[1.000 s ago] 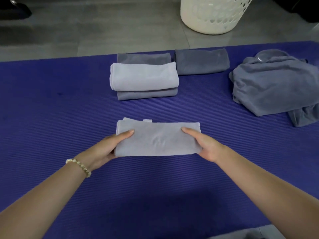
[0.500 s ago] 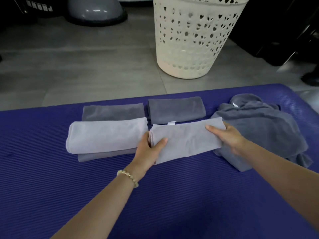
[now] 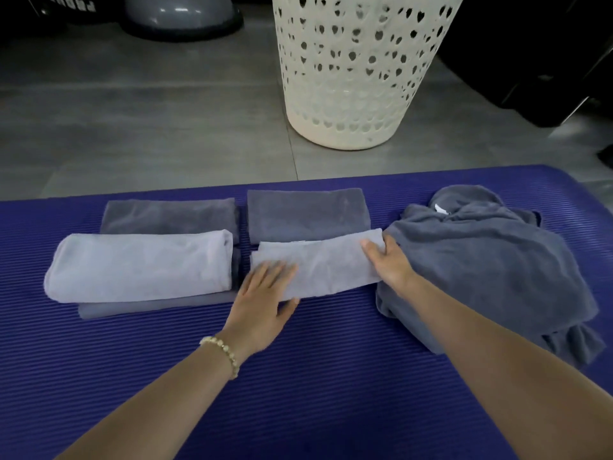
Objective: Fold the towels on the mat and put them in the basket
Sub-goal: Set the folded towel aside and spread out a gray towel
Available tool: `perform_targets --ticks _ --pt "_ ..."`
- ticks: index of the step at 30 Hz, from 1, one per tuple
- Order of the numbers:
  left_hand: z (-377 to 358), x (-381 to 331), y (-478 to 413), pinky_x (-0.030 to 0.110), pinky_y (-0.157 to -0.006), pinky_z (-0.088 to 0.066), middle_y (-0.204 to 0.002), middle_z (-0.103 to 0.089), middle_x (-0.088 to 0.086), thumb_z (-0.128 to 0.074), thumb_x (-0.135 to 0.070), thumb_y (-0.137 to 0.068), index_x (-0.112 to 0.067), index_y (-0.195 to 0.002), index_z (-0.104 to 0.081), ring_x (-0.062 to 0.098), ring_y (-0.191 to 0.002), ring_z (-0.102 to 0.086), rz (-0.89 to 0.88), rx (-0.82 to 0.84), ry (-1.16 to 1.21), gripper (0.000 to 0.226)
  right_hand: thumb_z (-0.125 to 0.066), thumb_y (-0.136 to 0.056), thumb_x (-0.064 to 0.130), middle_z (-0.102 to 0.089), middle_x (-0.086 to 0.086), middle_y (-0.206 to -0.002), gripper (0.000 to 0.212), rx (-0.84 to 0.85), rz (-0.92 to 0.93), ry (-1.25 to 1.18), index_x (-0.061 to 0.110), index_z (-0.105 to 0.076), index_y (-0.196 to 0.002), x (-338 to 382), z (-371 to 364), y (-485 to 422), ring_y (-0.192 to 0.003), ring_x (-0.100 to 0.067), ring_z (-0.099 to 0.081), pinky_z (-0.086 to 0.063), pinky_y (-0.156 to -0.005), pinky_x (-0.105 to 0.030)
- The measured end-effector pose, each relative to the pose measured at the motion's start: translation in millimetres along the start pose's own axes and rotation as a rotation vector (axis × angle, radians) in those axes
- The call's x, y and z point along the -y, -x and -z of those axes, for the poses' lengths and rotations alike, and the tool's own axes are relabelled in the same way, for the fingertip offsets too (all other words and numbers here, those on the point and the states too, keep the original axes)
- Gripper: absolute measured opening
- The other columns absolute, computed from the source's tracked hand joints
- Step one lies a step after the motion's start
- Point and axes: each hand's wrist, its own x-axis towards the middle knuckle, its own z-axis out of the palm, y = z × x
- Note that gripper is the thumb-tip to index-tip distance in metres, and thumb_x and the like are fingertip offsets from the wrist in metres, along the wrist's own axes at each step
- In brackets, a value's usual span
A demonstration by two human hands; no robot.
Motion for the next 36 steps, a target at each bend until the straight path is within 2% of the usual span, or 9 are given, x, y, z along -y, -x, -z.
perform_targets --ticks 5,8,13,18,22,25,28,31,36 --pt "-6.5 -4.0 -7.3 0.033 -0.119 0.005 -0.159 0.015 -0.01 -0.022 -0.057 -0.098 -0.036 -0.15 0.011 0.014 -0.146 0.016 0.101 0.151 -0.101 0.065 -0.047 -0.094 0.049 -0.053 -0.002 -0.135 0.052 -0.25 0.416 0.553 0.016 -0.049 -0.134 -34.3 48.1 12.1 -0.131 -0.023 -0.044 -0.032 -0.11 -0.039" --pt "-4.4 -9.4 -9.4 0.035 -0.119 0.003 -0.159 0.016 -0.01 -0.022 -0.059 -0.097 -0.036 -0.151 0.01 0.014 -0.146 0.016 0.131 0.187 -0.105 0.066 -0.041 -0.091 0.061 -0.042 -0.001 -0.144 0.065 -0.178 0.172 0.932 0.018 -0.04 -0.14 -71.2 100.1 20.2 -0.141 -0.021 -0.027 -0.001 -0.118 -0.041" --pt "-3.1 -13.4 -7.7 0.038 -0.119 0.002 -0.159 0.017 -0.01 -0.021 -0.061 -0.096 -0.036 -0.151 0.011 0.014 -0.146 0.017 0.138 0.211 -0.116 0.068 -0.034 -0.099 0.045 -0.061 0.0 -0.116 0.038 -0.096 0.211 1.333 0.018 -0.055 -0.115 -82.5 135.2 44.9 -0.115 -0.021 -0.05 -0.026 -0.105 -0.033" --pt "-1.9 -14.7 -0.8 0.037 -0.12 0.003 -0.16 0.012 -0.007 -0.022 -0.059 -0.096 -0.033 -0.152 0.005 0.015 -0.147 0.013 0.124 0.168 -0.083 0.067 -0.043 -0.1 0.034 -0.056 0.002 -0.07 0.031 0.018 0.131 0.707 0.018 -0.043 -0.074 -83.5 121.5 105.7 -0.067 -0.012 -0.056 -0.038 -0.064 -0.024" --pt "-14.9 -41.6 39.5 0.028 -0.119 -0.01 -0.155 -0.024 -0.01 -0.025 -0.064 -0.092 -0.026 -0.149 -0.028 0.009 -0.145 -0.012 0.007 0.004 0.211 0.069 -0.045 -0.098 0.033 -0.042 0.004 -0.062 0.041 0.205 0.13 0.212 0.002 -0.044 -0.073 -72.4 69.0 190.7 -0.056 -0.002 -0.039 -0.036 -0.059 -0.023" --pt "-26.3 -76.2 79.5 0.031 -0.109 -0.034 -0.14 -0.05 -0.006 -0.023 -0.083 -0.075 -0.026 -0.138 -0.046 0.012 -0.131 -0.045 0.284 0.362 0.852 0.089 -0.043 -0.101 0.023 -0.038 0.012 -0.054 0.037 0.364 0.113 0.063 0.011 -0.039 -0.067 -45.7 19.9 240.0 -0.052 0.0 -0.035 -0.033 -0.058 -0.02" --pt "-19.8 -88.4 103.3 0.029 -0.084 -0.055 -0.109 -0.072 0.006 -0.029 -0.069 -0.088 -0.021 -0.117 -0.064 0.016 -0.098 -0.069 0.498 0.706 1.374 0.067 -0.042 -0.102 0.02 -0.05 0.016 -0.054 0.036 0.525 0.147 0.033 0.023 -0.045 -0.066 -20.0 -23.5 274.7 -0.054 0.002 -0.044 -0.038 -0.062 -0.016" --pt "-3.6 -74.5 112.2 0.027 -0.087 -0.052 -0.108 -0.072 0.006 -0.042 -0.072 -0.078 -0.018 -0.117 -0.066 0.017 -0.101 -0.068 0.501 0.599 1.316 0.071 -0.04 -0.102 0.029 -0.06 0.01 -0.068 0.037 0.61 0.132 0.027 0.02 -0.056 -0.071 0.5 -36.5 286.0 -0.065 -0.001 -0.055 -0.046 -0.072 -0.017" --pt "39.0 -20.2 133.8 0.02 -0.075 -0.053 -0.093 -0.075 -0.006 -0.051 -0.062 -0.084 -0.026 -0.106 -0.07 0.008 -0.087 -0.07 0.312 0.424 0.863 0.046 -0.042 -0.1 0.037 -0.066 0.001 -0.08 0.038 0.298 0.04 0.019 0.015 -0.062 -0.076 21.3 -12.8 244.8 -0.071 -0.011 -0.06 -0.051 -0.084 -0.034"
